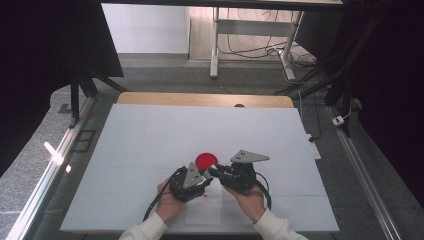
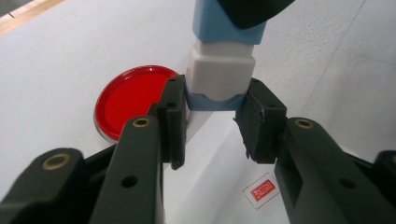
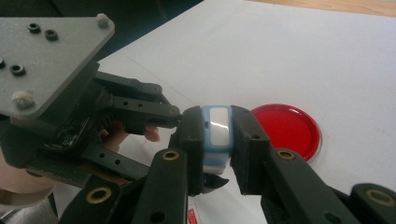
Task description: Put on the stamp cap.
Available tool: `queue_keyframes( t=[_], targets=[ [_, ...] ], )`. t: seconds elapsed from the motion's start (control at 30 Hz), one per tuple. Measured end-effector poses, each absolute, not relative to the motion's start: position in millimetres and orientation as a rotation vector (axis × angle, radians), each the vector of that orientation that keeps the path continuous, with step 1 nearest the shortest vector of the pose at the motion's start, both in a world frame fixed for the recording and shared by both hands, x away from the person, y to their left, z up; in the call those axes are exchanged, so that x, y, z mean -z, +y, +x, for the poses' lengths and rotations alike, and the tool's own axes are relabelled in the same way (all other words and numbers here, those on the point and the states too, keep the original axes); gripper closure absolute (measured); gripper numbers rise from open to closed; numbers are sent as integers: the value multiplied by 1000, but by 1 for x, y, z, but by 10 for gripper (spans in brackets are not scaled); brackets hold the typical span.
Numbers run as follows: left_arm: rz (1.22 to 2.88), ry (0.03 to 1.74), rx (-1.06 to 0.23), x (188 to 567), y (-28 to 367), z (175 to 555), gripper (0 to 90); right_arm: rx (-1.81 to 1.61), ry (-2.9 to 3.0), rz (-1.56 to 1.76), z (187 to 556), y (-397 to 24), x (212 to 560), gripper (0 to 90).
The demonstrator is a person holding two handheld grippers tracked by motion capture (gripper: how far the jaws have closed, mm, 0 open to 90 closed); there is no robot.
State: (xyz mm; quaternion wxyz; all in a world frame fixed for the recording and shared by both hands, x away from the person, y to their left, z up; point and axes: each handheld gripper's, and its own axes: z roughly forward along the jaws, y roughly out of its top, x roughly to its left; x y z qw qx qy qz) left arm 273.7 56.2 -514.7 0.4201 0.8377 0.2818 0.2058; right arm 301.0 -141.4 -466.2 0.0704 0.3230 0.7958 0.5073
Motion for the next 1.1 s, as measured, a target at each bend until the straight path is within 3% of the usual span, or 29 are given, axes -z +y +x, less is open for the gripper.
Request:
queue_keyframes(
  t=[0.73,1.1],
  targets=[
    [2074,769,-378,509,80,272,326,-1532,2359,933,306,-149,464,761],
    [2032,838,-332,507,125,259,310,-1508,2349,890,309,-155,463,761]
  ],
)
